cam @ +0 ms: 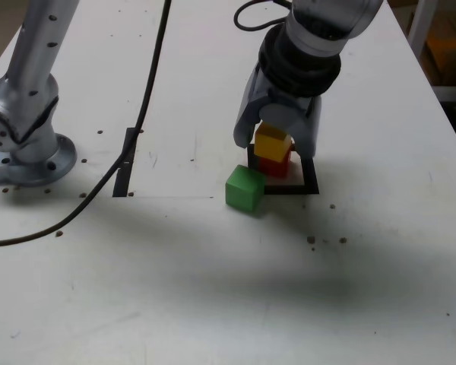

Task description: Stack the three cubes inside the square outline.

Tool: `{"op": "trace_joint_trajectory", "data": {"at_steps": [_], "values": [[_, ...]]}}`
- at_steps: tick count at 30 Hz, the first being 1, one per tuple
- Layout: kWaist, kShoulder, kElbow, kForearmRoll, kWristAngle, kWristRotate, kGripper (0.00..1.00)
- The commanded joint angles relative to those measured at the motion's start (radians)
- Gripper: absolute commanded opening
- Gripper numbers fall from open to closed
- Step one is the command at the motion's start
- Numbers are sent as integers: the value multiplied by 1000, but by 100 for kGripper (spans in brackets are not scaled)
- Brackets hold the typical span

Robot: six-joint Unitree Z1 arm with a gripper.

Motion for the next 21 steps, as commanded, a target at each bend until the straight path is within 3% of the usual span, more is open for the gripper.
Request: {"op": "trace_joint_trajectory", "data": {"at_steps": [1, 8, 15, 21], "values": [[-2, -13, 2, 5, 2, -2, 97], [-23, -74, 9, 15, -18, -12, 100], [-76, -139, -37, 106, -39, 110, 99], [-131, -206, 25, 123, -18, 168, 99]]}}
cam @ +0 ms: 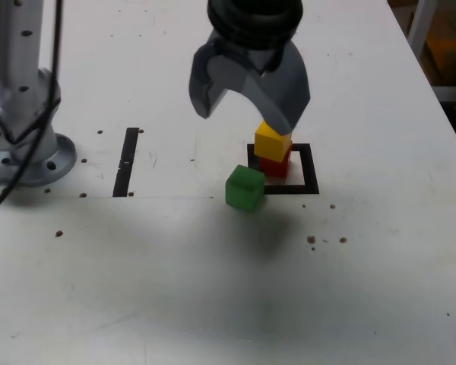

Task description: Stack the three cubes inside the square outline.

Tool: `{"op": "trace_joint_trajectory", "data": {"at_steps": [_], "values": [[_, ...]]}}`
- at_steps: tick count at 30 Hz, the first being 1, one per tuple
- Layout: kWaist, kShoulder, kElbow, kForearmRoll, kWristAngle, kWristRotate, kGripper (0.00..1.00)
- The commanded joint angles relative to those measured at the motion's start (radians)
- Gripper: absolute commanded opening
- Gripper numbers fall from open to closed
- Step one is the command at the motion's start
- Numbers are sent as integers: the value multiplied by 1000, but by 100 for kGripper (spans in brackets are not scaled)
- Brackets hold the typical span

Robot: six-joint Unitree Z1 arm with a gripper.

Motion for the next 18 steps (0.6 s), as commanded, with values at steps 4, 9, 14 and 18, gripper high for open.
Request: {"op": "trace_joint_trajectory", "data": {"at_steps": [4, 9, 14, 18], "values": [[-20, 8, 36, -24, -9, 0, 98], [-24, 32, 68, -61, -25, -5, 96], [-39, 71, 125, -125, -59, -33, 95], [-46, 85, 124, -137, -68, -52, 95]]}}
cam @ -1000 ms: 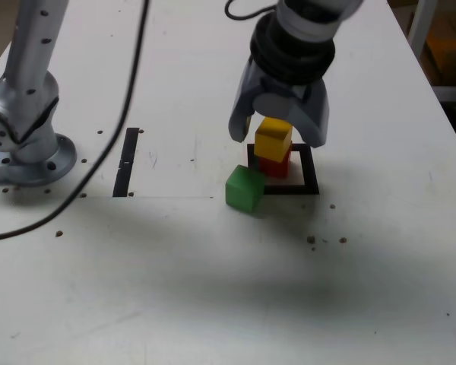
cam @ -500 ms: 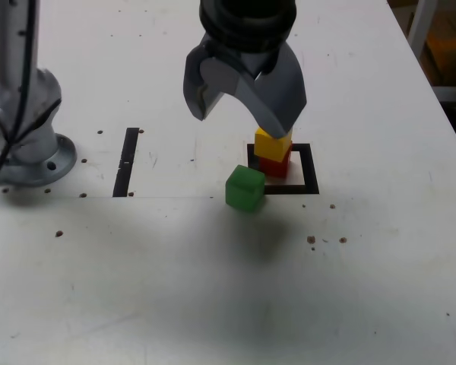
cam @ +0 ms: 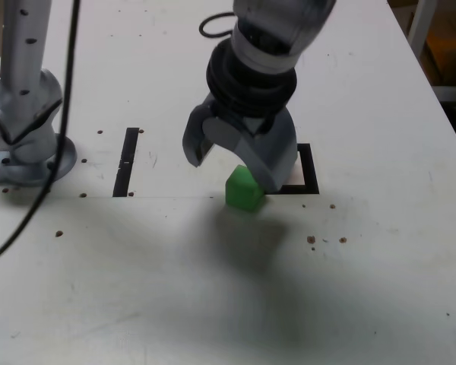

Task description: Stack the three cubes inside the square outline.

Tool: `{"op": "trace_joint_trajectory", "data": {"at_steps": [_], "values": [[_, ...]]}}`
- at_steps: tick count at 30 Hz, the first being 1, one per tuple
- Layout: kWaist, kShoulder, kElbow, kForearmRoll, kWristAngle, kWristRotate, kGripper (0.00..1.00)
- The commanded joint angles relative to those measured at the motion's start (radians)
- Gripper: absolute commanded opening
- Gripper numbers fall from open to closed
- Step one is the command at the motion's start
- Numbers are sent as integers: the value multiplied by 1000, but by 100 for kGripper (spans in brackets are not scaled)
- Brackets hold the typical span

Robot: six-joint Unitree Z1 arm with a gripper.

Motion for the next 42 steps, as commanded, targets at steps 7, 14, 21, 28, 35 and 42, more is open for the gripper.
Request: {"op": "trace_joint_trajectory", "data": {"at_steps": [7, 14, 21, 28, 35, 42], "values": [[-3, -5, 13, -13, 10, -3, 93], [-4, 15, 42, -67, 18, -3, 93], [-2, 33, 83, -121, 19, 5, 93], [0, 50, 104, -152, 11, 12, 89], [0, 71, 118, -185, 6, 16, 87], [0, 79, 125, -203, 7, 18, 80]]}}
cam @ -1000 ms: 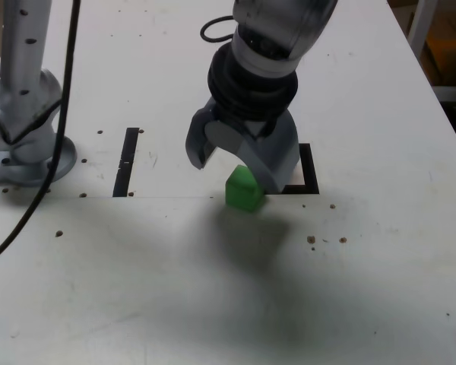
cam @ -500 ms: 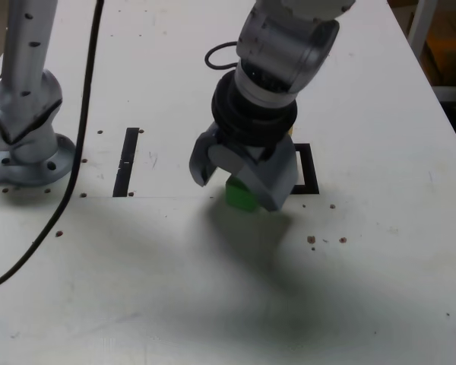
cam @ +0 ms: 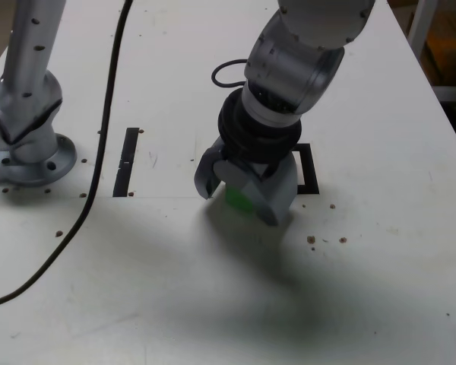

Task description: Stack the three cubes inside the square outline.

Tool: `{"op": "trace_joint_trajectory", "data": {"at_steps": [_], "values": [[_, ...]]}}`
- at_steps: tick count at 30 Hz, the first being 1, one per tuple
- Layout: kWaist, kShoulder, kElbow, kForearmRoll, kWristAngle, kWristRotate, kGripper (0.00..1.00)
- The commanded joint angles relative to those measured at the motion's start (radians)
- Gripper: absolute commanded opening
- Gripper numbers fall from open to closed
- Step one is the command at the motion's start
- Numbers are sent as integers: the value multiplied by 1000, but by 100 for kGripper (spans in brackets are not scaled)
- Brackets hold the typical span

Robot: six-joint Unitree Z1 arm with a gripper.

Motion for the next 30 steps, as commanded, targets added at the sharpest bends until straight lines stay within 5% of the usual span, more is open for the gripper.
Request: {"op": "trace_joint_trajectory", "data": {"at_steps": [1, 9, 21, 30], "values": [[1, -3, 2, -2, 1, 1, 77], [4, -34, 13, -17, 40, -21, 46], [21, -34, 38, -19, 36, -21, 45], [21, -55, 34, 6, 26, -25, 21]]}}
